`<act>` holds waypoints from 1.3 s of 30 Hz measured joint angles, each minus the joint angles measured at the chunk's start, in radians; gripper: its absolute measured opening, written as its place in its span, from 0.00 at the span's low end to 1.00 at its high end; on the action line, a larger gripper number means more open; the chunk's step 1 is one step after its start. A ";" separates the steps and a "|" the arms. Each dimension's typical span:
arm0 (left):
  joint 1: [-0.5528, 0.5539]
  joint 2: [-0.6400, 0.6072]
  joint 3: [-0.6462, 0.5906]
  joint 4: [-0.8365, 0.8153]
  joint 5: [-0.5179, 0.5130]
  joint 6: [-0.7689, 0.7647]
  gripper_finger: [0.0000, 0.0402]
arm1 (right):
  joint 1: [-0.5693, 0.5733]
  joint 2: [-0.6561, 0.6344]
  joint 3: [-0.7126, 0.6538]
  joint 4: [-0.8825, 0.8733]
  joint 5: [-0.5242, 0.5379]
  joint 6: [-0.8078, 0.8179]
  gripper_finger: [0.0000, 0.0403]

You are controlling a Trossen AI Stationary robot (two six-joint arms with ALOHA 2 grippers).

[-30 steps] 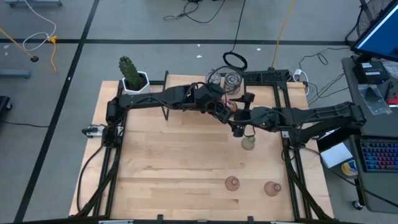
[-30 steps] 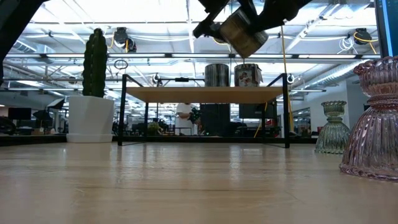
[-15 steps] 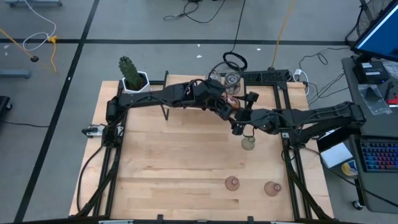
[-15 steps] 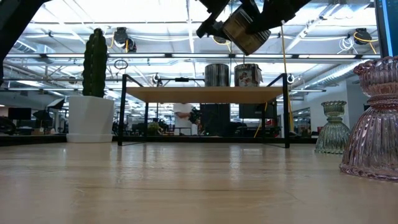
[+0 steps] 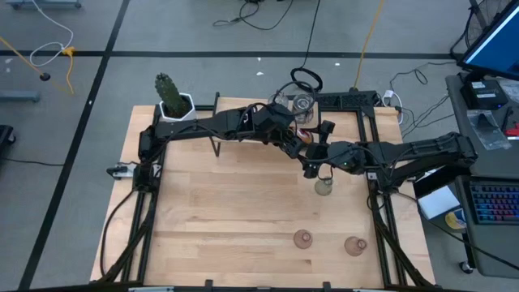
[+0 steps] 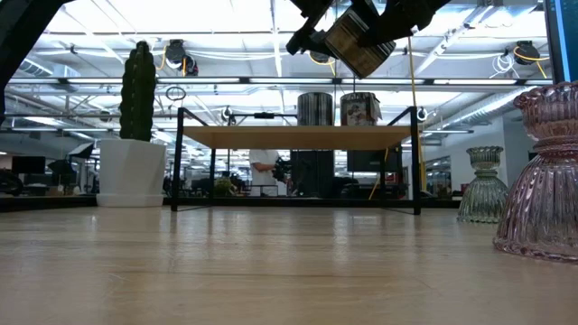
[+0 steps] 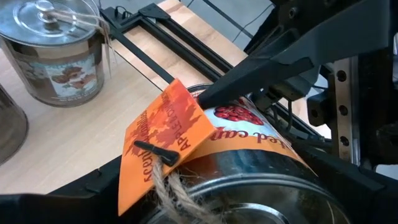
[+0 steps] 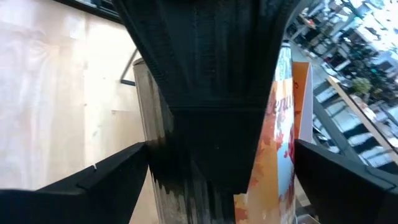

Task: Pick & Place candle stick holders
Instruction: Put the silver scented candle on the shelf

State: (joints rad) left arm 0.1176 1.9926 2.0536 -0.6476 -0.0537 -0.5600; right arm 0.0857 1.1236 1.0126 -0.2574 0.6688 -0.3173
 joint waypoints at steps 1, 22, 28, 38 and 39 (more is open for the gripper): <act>-0.001 0.000 0.000 -0.003 0.001 -0.004 0.88 | -0.001 0.000 0.000 -0.001 -0.013 0.002 0.91; -0.002 0.002 0.000 -0.012 0.028 0.009 0.94 | -0.001 -0.001 0.000 0.000 -0.042 0.056 0.84; -0.002 0.002 0.000 -0.011 0.027 0.006 0.91 | -0.001 0.000 0.000 0.000 -0.042 0.062 0.84; -0.001 0.002 0.000 -0.013 0.027 0.007 0.94 | 0.002 0.000 0.000 -0.001 -0.042 0.072 0.84; -0.001 0.002 0.000 -0.013 0.027 0.007 0.93 | 0.002 0.000 0.000 -0.001 -0.042 0.076 0.84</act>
State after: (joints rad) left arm 0.1169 1.9945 2.0533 -0.6609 -0.0265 -0.5533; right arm 0.0875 1.1233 1.0122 -0.2585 0.6265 -0.2416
